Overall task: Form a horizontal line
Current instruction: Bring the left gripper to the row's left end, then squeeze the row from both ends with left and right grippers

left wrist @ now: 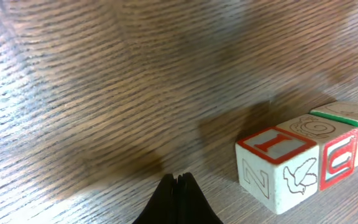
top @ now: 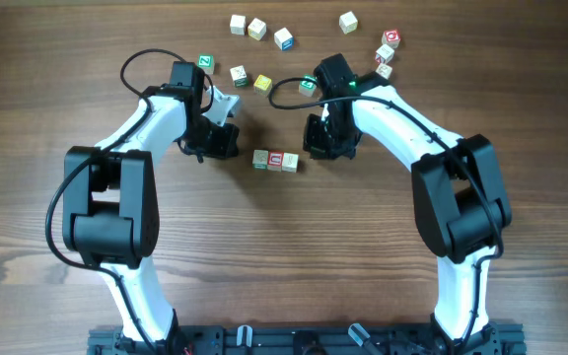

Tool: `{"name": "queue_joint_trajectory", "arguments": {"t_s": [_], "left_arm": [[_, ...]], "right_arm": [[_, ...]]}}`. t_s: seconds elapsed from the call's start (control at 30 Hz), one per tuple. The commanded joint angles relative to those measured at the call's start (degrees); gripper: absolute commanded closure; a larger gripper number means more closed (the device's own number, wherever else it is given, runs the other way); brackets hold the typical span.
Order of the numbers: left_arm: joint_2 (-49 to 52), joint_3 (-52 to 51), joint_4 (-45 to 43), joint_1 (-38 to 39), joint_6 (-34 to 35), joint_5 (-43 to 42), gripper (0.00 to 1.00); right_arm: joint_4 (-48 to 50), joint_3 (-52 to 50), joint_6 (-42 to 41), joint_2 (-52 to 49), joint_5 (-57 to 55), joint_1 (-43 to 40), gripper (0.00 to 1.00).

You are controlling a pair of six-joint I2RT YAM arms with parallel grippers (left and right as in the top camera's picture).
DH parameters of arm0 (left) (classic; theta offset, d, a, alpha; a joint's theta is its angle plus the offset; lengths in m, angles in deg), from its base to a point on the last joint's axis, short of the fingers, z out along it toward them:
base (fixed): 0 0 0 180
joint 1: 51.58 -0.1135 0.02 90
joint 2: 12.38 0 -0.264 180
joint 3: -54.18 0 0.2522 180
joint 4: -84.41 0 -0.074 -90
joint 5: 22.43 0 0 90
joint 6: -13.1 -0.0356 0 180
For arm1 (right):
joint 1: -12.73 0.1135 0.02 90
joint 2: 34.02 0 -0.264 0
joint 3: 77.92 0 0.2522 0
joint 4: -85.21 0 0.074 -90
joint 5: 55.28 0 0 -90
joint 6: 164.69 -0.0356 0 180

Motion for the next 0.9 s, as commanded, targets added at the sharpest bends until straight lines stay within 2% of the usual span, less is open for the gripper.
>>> {"name": "queue_joint_trajectory", "arguments": {"t_s": [0.0,0.87], "left_arm": [[0.74,-0.44,-0.13,-0.04,-0.90,-1.60,0.96],[0.74,-0.44,1.60,-0.02,-0.66,-5.95,0.96]], "right_arm": [[2.01,-3.41,-0.04,0.63,0.04,1.18,0.95],[4.17,-4.90,-0.61,0.66,9.14,1.25,0.95]]}}
